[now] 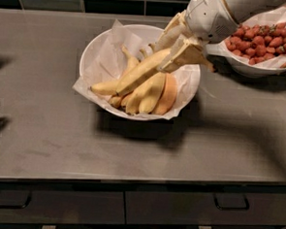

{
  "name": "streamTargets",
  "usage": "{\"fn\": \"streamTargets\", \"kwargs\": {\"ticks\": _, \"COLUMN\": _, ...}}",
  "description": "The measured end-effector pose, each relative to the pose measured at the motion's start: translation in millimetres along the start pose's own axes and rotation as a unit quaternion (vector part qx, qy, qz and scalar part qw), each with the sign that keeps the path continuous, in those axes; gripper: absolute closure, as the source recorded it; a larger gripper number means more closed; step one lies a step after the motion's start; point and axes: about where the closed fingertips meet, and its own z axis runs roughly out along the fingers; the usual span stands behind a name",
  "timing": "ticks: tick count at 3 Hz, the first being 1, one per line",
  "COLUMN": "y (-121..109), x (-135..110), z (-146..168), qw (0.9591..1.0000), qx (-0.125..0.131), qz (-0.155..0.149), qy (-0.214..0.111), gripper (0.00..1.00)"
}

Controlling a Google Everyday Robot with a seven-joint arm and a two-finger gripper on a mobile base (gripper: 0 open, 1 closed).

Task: Pick banana from white bowl

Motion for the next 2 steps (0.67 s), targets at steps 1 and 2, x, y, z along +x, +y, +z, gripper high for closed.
{"fn": "streamTargets", "kwargs": {"ticks": 1, "y": -5.1, "x": -15.8, "z": -19.0, "qw": 0.9993, "qx": 0.019, "qz": -0.027, "qy": -0.017, "gripper": 1.00}}
{"fn": "streamTargets", "kwargs": {"ticks": 2, "y": -5.5, "x": -16.3, "z": -19.3, "qw": 0.9993, "qx": 0.019, "qz": -0.028, "qy": -0.017, "gripper": 1.00}}
